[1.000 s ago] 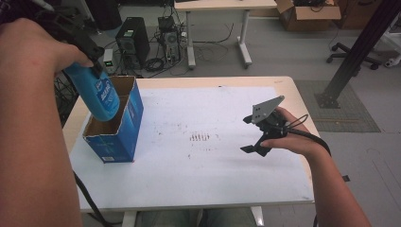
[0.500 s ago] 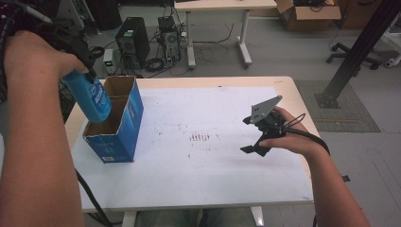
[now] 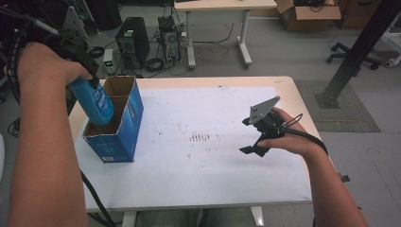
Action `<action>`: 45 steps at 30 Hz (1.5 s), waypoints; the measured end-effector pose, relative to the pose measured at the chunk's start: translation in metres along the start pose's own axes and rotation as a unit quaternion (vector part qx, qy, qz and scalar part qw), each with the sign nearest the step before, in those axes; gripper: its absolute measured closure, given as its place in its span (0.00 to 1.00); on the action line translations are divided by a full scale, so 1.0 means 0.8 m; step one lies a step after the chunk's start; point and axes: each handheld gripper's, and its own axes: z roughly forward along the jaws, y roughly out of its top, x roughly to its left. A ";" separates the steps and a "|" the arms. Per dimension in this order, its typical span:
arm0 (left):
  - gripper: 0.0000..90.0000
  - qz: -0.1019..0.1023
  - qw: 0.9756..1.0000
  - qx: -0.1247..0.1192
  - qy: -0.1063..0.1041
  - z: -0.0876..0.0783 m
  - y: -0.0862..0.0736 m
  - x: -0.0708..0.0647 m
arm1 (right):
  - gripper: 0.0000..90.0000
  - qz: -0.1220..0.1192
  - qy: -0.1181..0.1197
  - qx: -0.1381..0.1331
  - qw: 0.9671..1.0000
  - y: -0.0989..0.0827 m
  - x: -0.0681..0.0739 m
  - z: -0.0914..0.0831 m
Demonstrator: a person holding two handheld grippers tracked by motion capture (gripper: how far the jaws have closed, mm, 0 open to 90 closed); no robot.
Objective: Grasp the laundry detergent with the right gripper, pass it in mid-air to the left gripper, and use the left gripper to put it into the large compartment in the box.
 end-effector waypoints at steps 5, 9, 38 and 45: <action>0.42 0.000 1.000 0.009 -0.002 0.014 0.003 -0.003 | 0.03 0.000 0.000 -0.001 1.000 0.000 0.000 0.001; 0.43 0.001 1.000 0.010 -0.005 0.025 0.006 -0.005 | 0.03 0.002 0.000 -0.001 1.000 -0.001 0.000 0.001; 0.42 0.002 0.999 0.051 -0.010 0.113 0.004 -0.008 | 0.03 0.003 0.008 -0.004 1.000 -0.008 0.007 0.014; 0.42 0.000 0.998 0.054 -0.010 0.130 0.003 -0.006 | 0.03 0.004 0.009 -0.005 1.000 -0.011 0.007 0.015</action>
